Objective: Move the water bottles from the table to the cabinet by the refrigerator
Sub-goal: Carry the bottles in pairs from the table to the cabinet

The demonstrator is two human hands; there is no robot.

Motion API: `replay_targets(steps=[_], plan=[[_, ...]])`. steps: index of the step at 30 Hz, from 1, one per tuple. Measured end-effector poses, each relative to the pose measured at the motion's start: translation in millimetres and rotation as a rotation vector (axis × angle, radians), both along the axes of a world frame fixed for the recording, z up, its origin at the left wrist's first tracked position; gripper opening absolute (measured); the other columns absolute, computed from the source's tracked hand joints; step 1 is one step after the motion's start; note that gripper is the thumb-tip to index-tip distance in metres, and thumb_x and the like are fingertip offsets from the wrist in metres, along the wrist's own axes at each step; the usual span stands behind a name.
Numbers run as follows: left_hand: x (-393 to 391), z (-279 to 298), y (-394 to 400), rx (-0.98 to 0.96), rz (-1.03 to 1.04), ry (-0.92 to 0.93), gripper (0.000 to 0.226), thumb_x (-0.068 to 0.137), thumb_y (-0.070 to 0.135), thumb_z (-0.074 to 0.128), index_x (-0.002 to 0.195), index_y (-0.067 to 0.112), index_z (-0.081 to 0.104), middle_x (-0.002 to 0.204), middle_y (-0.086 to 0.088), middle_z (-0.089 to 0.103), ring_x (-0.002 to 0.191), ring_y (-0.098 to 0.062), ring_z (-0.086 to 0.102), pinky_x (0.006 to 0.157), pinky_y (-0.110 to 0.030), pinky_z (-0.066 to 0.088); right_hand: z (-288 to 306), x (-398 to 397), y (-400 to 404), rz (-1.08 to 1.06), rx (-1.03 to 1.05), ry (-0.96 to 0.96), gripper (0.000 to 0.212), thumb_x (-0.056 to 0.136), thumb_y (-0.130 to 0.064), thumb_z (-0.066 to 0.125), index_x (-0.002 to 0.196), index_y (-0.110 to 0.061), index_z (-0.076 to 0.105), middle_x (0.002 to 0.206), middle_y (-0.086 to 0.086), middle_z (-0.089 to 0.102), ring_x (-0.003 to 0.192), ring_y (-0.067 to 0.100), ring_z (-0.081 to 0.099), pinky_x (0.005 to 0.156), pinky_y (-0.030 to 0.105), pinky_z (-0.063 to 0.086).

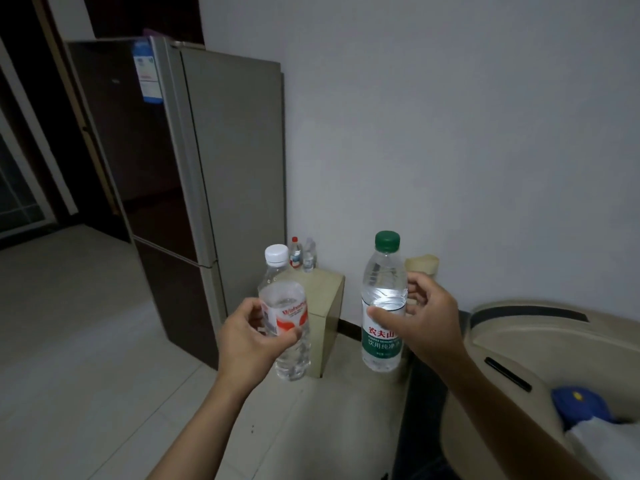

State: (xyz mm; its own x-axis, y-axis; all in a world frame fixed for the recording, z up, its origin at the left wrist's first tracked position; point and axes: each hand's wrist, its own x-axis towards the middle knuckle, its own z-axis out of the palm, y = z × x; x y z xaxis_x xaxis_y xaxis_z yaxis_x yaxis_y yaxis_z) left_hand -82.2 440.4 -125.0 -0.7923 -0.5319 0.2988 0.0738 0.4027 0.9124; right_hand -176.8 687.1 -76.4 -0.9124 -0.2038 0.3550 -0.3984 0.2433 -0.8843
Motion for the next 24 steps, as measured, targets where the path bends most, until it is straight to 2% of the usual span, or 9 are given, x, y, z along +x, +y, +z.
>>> replay_targets(steps=[5, 8, 11, 15, 18, 20, 24], plan=[[-69.7, -1.1, -56.4, 0.035, -0.026, 0.03, 0.047, 0.057, 0.019, 0.094, 0.093, 0.026, 0.064, 0.085, 0.014, 0.073, 0.076, 0.005, 0.069, 0.062, -0.013, 0.055, 5.1, -57.9, -49.3, -0.037, 0.016, 0.047, 0.053, 0.067, -0.02, 0.088, 0.113, -0.014, 0.061, 0.103, -0.003, 0.071, 0.091, 0.012, 0.073, 0.078, 0.03, 0.062], [-104.5, -10.4, -79.2, 0.082, -0.036, 0.027, 0.048, 0.057, 0.018, 0.094, 0.095, 0.025, 0.064, 0.085, 0.014, 0.073, 0.077, 0.004, 0.069, 0.062, -0.014, 0.056, -1.4, -89.6, -69.7, -0.054, 0.038, 0.096, 0.051, 0.069, -0.018, 0.086, 0.112, -0.008, 0.061, 0.102, -0.002, 0.07, 0.092, 0.009, 0.072, 0.075, 0.024, 0.061], [-138.6, -21.7, -95.6, 0.079, -0.057, -0.015, 0.048, 0.058, 0.019, 0.094, 0.096, 0.025, 0.065, 0.087, 0.012, 0.074, 0.078, 0.001, 0.07, 0.064, -0.019, 0.058, -12.6, -120.0, -88.0, -0.069, 0.054, 0.1, 0.05, 0.068, -0.017, 0.086, 0.11, -0.011, 0.061, 0.103, -0.005, 0.069, 0.093, 0.001, 0.069, 0.073, 0.017, 0.059], [-198.2, -28.0, -109.3, 0.057, -0.08, -0.045, 0.048, 0.057, 0.021, 0.094, 0.094, 0.029, 0.064, 0.086, 0.022, 0.072, 0.078, 0.003, 0.069, 0.063, -0.016, 0.057, -27.8, -175.3, -105.2, -0.083, 0.059, 0.088, 0.052, 0.067, -0.022, 0.087, 0.111, -0.017, 0.06, 0.105, -0.007, 0.069, 0.095, 0.007, 0.07, 0.076, 0.025, 0.06], [-246.9, -32.5, -114.4, 0.033, -0.078, -0.066, 0.046, 0.057, 0.023, 0.094, 0.09, 0.028, 0.063, 0.085, 0.026, 0.07, 0.075, 0.005, 0.068, 0.06, -0.012, 0.054, -42.0, -227.0, -111.8, -0.083, 0.058, 0.085, 0.054, 0.068, -0.024, 0.087, 0.114, -0.012, 0.061, 0.109, -0.002, 0.07, 0.099, 0.011, 0.07, 0.08, 0.03, 0.06], [-281.4, -35.3, -116.4, 0.018, -0.073, -0.083, 0.045, 0.057, 0.021, 0.095, 0.089, 0.027, 0.063, 0.084, 0.023, 0.071, 0.075, 0.003, 0.069, 0.06, -0.014, 0.055, -49.3, -262.9, -115.0, -0.077, 0.034, 0.073, 0.056, 0.068, -0.027, 0.086, 0.115, -0.012, 0.06, 0.109, -0.001, 0.07, 0.1, 0.013, 0.07, 0.081, 0.031, 0.06], [-350.2, -31.4, -120.6, 0.001, -0.061, -0.114, 0.046, 0.058, 0.02, 0.095, 0.09, 0.027, 0.063, 0.084, 0.011, 0.073, 0.077, 0.0, 0.069, 0.067, -0.023, 0.058, -48.4, -334.0, -118.1, -0.067, 0.001, 0.049, 0.059, 0.063, -0.042, 0.083, 0.112, -0.019, 0.06, 0.106, -0.008, 0.069, 0.097, 0.005, 0.069, 0.077, 0.022, 0.059]])
